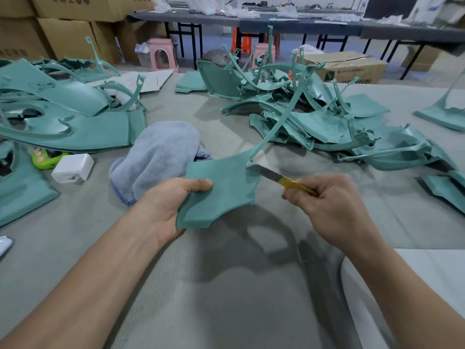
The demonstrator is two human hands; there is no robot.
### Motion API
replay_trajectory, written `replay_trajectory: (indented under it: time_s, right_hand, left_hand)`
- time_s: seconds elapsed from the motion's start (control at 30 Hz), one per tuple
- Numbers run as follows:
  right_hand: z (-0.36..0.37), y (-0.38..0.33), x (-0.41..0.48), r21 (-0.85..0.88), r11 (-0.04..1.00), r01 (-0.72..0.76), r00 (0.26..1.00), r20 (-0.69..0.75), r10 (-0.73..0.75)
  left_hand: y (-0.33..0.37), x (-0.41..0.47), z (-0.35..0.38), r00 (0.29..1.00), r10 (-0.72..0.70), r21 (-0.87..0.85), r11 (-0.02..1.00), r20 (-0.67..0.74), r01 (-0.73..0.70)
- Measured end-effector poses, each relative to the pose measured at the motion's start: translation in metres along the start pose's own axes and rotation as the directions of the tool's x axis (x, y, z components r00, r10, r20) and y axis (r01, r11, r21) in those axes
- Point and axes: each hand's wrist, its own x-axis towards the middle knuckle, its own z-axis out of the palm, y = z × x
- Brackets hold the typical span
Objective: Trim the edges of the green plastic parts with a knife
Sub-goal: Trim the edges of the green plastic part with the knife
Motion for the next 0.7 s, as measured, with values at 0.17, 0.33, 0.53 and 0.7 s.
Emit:
replay_trajectory:
  time_s: [0.17,0.33,0.53,0.7]
  right_hand:
    - [0.006,-0.011,-0.006,0.034,0.998,0.059,0.995,0.081,-0.061]
    - [-0.001,-0.008,-0.004,0.08,0.997,-0.022,1.0,0.0,0.022]
    - [0.001,-0.009,-0.003,-0.112,0.993,-0.046,0.999,-0.032,0.042]
    - [0.003,-0.02,-0.012,0.035,0.996,0.087,0.995,-0.043,-0.085]
  left_hand:
    - [0.001,0.002,-0.003,1.0,0.0,-0.003,1.0,0.023,0.0]
    - [0.002,0.003,-0.002,1.0,-0.007,-0.023,1.0,0.025,0.008]
    - [0.0,0.001,0.001,0.999,0.027,-0.035,0.999,0.045,-0.025]
    - [-0.004,-0.006,0.019,0.997,0.063,-0.175,0.982,-0.05,-0.071]
